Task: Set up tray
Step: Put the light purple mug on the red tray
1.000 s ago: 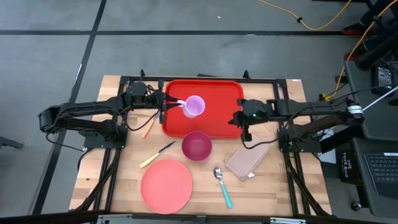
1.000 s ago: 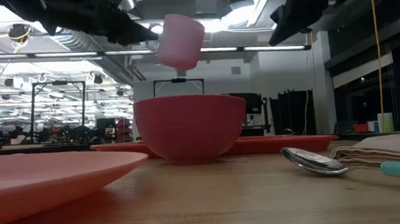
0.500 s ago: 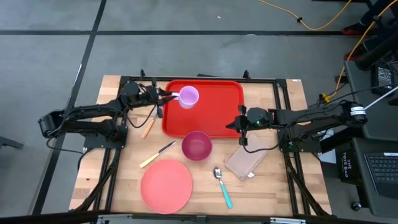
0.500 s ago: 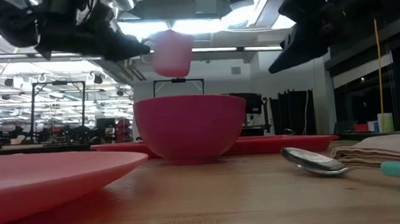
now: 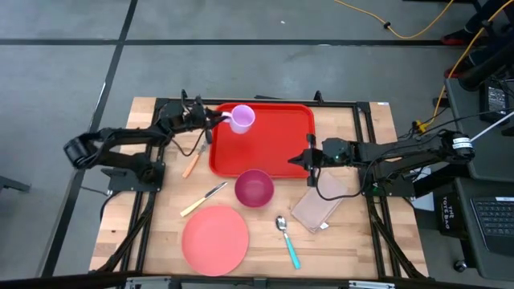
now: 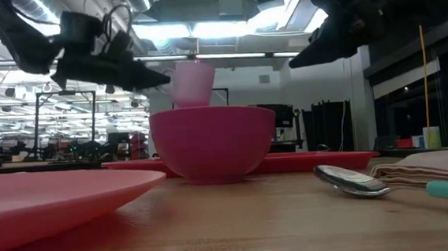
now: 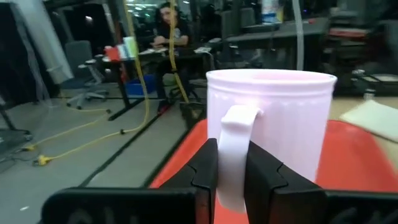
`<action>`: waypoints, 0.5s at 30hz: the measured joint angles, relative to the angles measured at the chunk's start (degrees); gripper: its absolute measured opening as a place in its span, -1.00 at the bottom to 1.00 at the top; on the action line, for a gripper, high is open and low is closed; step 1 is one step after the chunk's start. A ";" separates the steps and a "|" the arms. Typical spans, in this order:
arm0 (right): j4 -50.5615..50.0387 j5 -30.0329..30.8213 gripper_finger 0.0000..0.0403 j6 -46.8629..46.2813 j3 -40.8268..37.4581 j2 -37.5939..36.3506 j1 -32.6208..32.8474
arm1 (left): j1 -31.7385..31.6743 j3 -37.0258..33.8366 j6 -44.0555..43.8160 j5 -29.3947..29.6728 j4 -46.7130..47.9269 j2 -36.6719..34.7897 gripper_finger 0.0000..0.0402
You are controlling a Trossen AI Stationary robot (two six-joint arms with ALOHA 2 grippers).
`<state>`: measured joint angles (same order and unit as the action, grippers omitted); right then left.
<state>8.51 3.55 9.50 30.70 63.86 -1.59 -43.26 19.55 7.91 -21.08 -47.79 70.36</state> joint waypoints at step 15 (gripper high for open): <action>1.36 4.99 -0.96 2.64 0.00 0.02 -0.17 | -11.27 0.07 -7.69 -10.82 -21.00 17.88 -0.97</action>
<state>9.87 8.54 12.14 30.70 63.88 -1.76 -54.52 19.62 0.22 -31.90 -68.79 88.24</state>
